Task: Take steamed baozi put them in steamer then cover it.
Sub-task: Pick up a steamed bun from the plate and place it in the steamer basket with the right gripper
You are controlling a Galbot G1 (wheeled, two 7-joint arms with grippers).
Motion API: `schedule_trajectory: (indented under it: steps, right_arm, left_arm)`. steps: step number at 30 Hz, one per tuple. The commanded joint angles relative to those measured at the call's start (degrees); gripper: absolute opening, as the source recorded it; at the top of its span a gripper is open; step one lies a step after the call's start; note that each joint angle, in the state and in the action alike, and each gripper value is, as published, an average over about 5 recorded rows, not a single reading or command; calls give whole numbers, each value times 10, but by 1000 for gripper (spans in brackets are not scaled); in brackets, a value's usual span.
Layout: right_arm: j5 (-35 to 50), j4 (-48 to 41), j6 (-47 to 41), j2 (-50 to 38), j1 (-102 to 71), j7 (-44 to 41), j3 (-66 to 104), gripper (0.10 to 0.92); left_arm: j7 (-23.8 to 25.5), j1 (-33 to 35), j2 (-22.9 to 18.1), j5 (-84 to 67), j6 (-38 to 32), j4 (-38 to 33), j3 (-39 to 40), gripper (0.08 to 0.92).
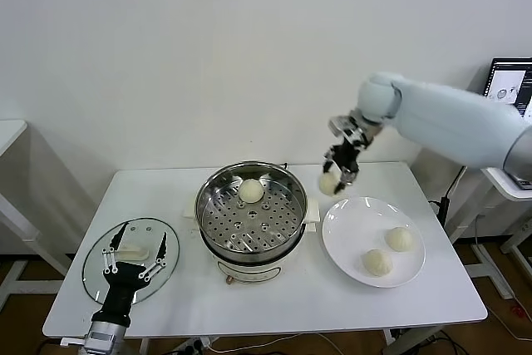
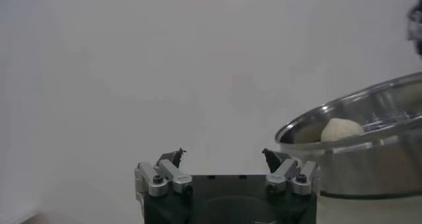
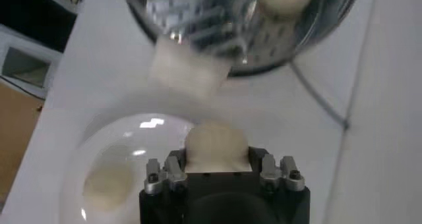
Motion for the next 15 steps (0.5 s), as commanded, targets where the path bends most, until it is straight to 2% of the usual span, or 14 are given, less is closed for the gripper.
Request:
schedule_trajectory:
  steps: [1, 15]
  right_arm:
    - [111, 36, -43, 128, 88, 13, -57, 645]
    - [123, -54, -87, 279, -9, 99, -83, 645]
  left_arm:
    - [-1, 0, 2, 0, 0, -3, 0, 823]
    - [-4, -3, -2, 0, -4, -3, -3, 823]
